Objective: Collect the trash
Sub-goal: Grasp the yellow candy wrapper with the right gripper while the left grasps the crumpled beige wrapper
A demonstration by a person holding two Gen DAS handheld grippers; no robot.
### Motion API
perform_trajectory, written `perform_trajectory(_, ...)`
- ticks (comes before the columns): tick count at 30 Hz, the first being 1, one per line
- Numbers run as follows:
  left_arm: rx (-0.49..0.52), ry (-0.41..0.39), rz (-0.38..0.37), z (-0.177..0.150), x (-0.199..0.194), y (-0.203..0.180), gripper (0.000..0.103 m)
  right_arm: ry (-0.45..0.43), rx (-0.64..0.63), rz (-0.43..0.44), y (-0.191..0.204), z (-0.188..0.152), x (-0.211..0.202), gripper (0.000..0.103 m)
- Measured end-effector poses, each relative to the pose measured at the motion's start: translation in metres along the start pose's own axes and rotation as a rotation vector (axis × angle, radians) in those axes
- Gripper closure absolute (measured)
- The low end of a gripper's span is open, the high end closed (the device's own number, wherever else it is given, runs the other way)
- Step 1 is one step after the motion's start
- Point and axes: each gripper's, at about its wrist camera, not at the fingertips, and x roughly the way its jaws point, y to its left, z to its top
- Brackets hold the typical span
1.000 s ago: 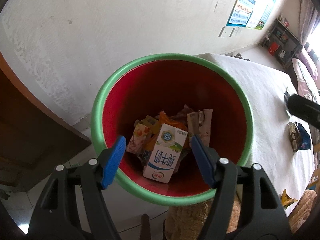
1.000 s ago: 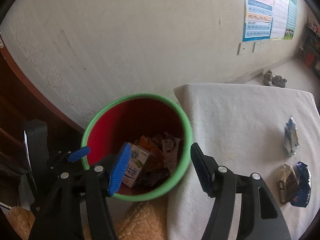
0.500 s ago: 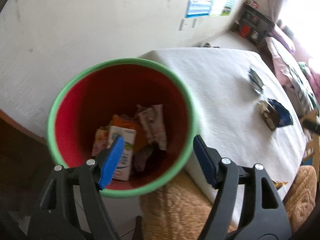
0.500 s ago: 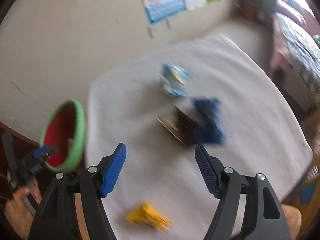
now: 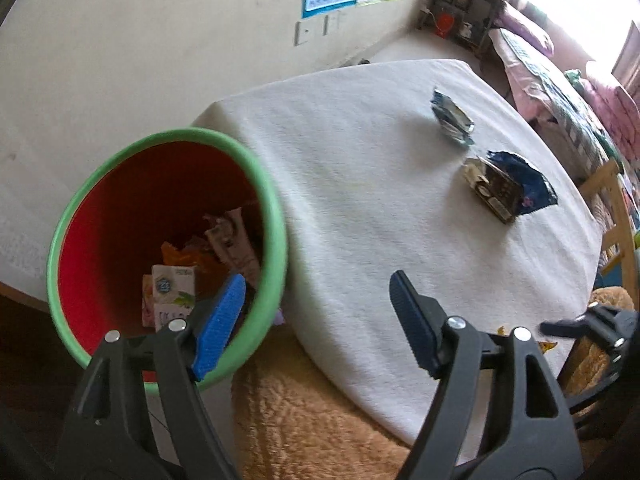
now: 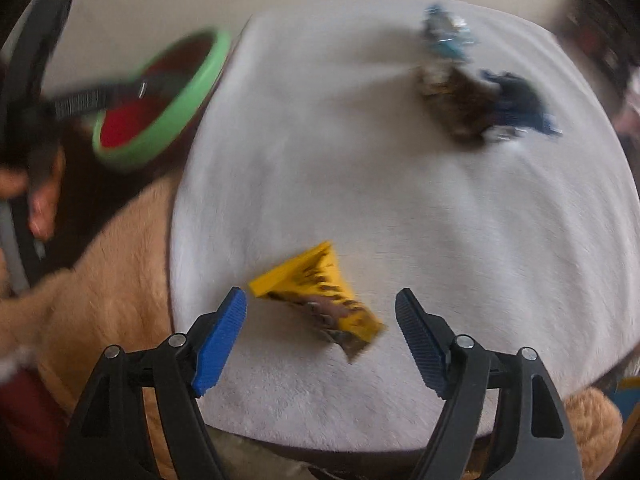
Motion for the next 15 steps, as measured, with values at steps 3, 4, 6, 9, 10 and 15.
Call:
perform_trajectory(3,0.027,0.005,-0.011,0.004,0.001,-0.015,0.031,0.031,-0.006,0.009,0.003,-0.003,0.010,0.074)
perform_trajectory(4,0.042,0.007,-0.015,0.006,0.002,-0.021,0.031,0.009,0.006,0.011,0.000,-0.004,0.006,0.076)
perform_trajectory(6,0.068,0.012,-0.026,0.010,0.005,-0.034,0.031,-0.047,0.056,0.003,-0.011,-0.004,-0.005,0.078)
perform_trajectory(9,0.113,0.018,-0.065,0.021,0.011,-0.062,0.030,-0.163,0.193,-0.052,-0.042,-0.008,-0.029,0.078)
perform_trajectory(10,0.121,0.019,-0.076,0.024,0.013,-0.068,0.030,-0.197,0.240,-0.083,-0.053,-0.010,-0.036,0.078)
perform_trajectory(15,0.115,0.030,-0.138,0.053,0.032,-0.110,0.030,-0.334,0.507,-0.174,-0.115,-0.034,-0.067,0.077)
